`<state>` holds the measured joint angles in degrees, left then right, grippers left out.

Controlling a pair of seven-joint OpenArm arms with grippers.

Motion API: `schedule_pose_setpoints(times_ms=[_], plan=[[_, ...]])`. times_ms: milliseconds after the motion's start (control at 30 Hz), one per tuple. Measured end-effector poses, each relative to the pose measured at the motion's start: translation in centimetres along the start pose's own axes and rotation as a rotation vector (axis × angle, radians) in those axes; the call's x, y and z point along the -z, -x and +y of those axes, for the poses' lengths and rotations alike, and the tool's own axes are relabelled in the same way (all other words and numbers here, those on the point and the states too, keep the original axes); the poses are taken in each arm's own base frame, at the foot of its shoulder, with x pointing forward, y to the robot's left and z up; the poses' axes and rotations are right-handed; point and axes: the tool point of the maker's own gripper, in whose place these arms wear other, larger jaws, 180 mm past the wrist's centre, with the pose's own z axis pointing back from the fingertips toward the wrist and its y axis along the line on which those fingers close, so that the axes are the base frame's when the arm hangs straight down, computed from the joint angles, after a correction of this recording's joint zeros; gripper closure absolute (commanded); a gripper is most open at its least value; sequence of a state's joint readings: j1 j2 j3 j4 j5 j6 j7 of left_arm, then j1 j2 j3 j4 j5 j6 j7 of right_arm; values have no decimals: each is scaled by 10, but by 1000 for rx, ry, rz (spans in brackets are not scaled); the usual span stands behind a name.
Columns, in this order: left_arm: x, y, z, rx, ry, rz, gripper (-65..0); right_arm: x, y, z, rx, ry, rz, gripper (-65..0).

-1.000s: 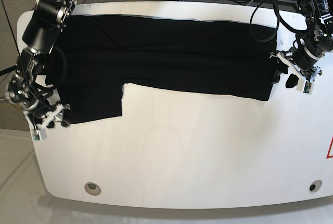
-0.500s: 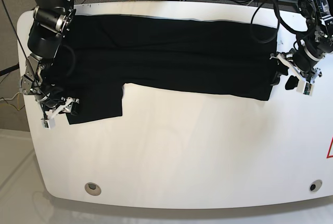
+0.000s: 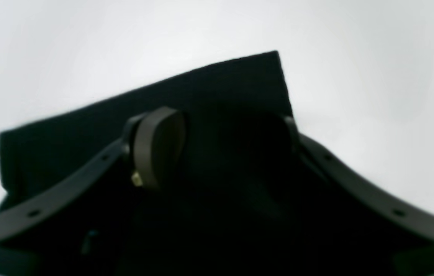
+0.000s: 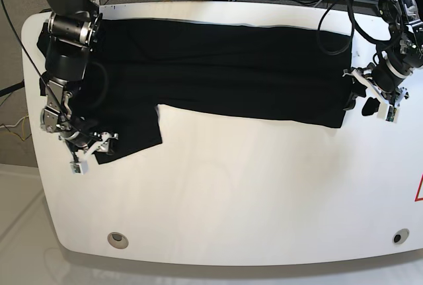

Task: Fold the T-shirt properly
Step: 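Move the right gripper to the folded shirt's end and grasp it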

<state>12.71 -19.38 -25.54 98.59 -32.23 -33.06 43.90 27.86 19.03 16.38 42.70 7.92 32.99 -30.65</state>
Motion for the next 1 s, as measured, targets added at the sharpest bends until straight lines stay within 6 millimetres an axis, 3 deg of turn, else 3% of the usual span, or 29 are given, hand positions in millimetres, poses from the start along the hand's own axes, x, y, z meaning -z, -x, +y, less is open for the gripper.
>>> schedule_pose_setpoints(times_ms=[433,633,767,1000], plan=[[0,0,0,1,0,-2,-325,0,10,-3,47,-22,-11,-292],[0,-1,0,1,-1,-5,-325,-1,12,-4,50,-39,-13,-148],[1,-2,-1,1,2,-8,-322,-1,16,-5,54,-40,-4,0],[1,-2,-1,1,3,-6,-321,-3,16,3,44,-75,-2,0]])
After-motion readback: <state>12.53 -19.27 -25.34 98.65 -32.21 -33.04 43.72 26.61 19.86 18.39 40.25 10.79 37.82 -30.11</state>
